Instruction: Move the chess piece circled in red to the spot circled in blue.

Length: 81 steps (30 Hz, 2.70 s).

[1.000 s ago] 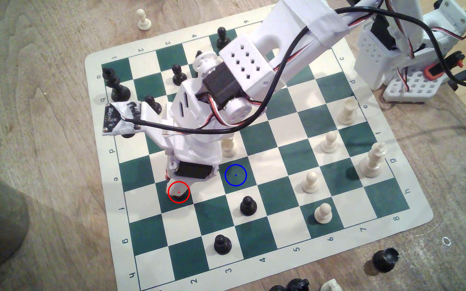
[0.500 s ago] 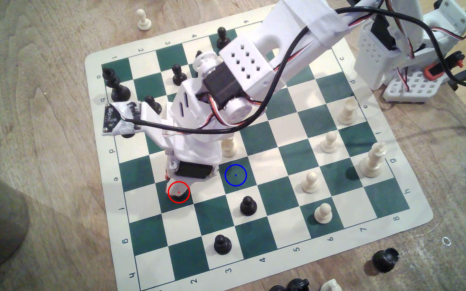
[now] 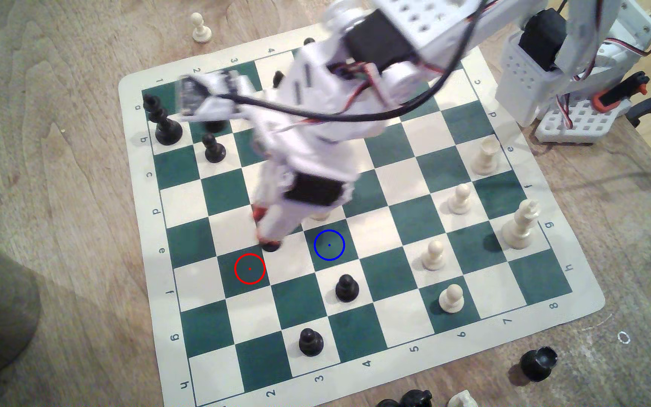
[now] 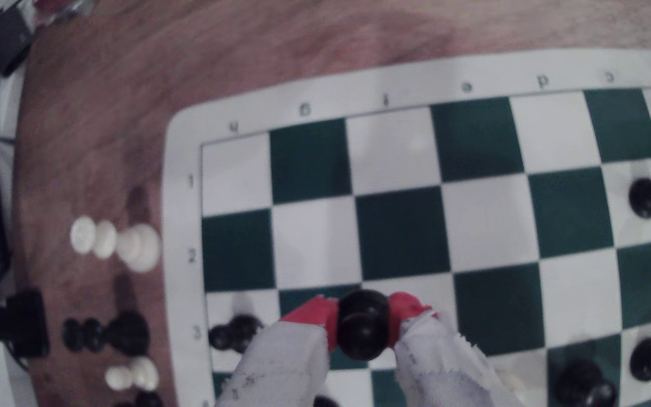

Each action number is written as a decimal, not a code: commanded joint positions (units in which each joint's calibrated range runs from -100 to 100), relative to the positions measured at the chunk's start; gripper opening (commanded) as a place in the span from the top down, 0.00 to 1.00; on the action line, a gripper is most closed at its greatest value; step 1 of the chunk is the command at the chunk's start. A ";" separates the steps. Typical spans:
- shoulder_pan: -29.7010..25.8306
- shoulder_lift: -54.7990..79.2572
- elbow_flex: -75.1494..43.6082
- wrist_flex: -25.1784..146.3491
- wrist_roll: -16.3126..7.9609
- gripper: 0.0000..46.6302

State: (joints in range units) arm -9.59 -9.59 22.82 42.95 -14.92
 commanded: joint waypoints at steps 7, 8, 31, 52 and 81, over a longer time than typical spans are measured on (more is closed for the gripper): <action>-1.09 -12.56 11.63 -1.34 0.20 1.00; -1.32 -12.39 13.63 -2.33 0.20 1.00; -1.48 -0.08 15.08 -5.85 0.63 1.00; -0.93 2.29 12.63 -6.83 0.63 0.95; -0.85 0.09 13.08 -3.39 1.32 0.62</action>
State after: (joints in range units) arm -10.99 -6.66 39.18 38.49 -14.09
